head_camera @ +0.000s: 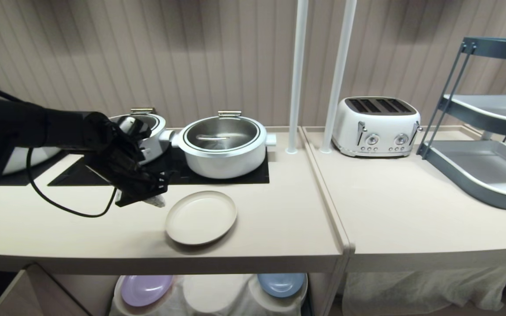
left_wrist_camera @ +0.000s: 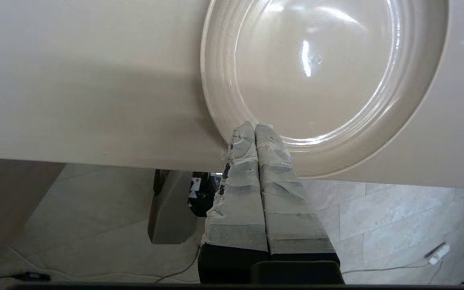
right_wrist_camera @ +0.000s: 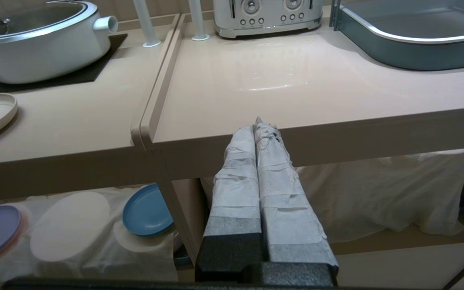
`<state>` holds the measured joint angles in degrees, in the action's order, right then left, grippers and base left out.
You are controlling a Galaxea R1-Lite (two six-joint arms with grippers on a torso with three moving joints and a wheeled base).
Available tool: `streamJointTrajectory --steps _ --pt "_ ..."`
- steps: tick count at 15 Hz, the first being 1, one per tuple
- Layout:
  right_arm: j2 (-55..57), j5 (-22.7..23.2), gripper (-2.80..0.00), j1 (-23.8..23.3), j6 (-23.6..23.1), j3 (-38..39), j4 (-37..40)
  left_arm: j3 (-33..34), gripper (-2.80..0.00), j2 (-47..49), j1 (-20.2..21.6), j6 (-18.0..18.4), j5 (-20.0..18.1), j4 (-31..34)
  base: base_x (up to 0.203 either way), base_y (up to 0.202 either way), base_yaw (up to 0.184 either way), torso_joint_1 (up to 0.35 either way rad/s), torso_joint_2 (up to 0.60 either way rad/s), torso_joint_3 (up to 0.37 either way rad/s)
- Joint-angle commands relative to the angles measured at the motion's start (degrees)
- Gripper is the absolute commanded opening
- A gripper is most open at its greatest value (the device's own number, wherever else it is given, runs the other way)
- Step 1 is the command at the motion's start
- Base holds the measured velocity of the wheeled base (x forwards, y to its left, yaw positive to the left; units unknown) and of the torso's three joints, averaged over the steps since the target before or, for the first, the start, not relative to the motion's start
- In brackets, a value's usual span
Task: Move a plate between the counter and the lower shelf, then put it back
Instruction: Pick up the plate
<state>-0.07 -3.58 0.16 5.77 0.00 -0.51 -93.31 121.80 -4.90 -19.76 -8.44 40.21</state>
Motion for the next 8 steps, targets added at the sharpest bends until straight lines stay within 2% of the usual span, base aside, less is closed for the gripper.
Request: streamJointTrajectory --steps 1,6,7,8 --pt "0.07 -0.02 -2.80 0.02 0.03 0.00 -0.02 -0.21 -2.80 2.86 0.00 -0.10 0.00 0.15 0.000 0.000 0.000 0.000 0.00 0.000" --pt "0.07 -0.02 -2.80 0.02 0.03 0.00 -0.02 -0.29 -2.80 4.15 -0.11 -0.10 0.09 0.05 0.000 0.000 0.000 0.000 0.00 0.000" --pt "0.07 -0.02 -2.80 0.02 0.03 0.00 -0.02 -0.29 -0.98 4.15 -0.19 -0.10 0.09 0.05 0.000 0.000 0.000 -0.002 0.00 0.040" --pt "0.07 -0.02 -2.80 0.02 0.03 0.00 -0.02 -0.30 0.00 4.15 -0.20 -0.10 0.09 0.00 0.000 0.000 0.000 0.000 0.00 0.000"
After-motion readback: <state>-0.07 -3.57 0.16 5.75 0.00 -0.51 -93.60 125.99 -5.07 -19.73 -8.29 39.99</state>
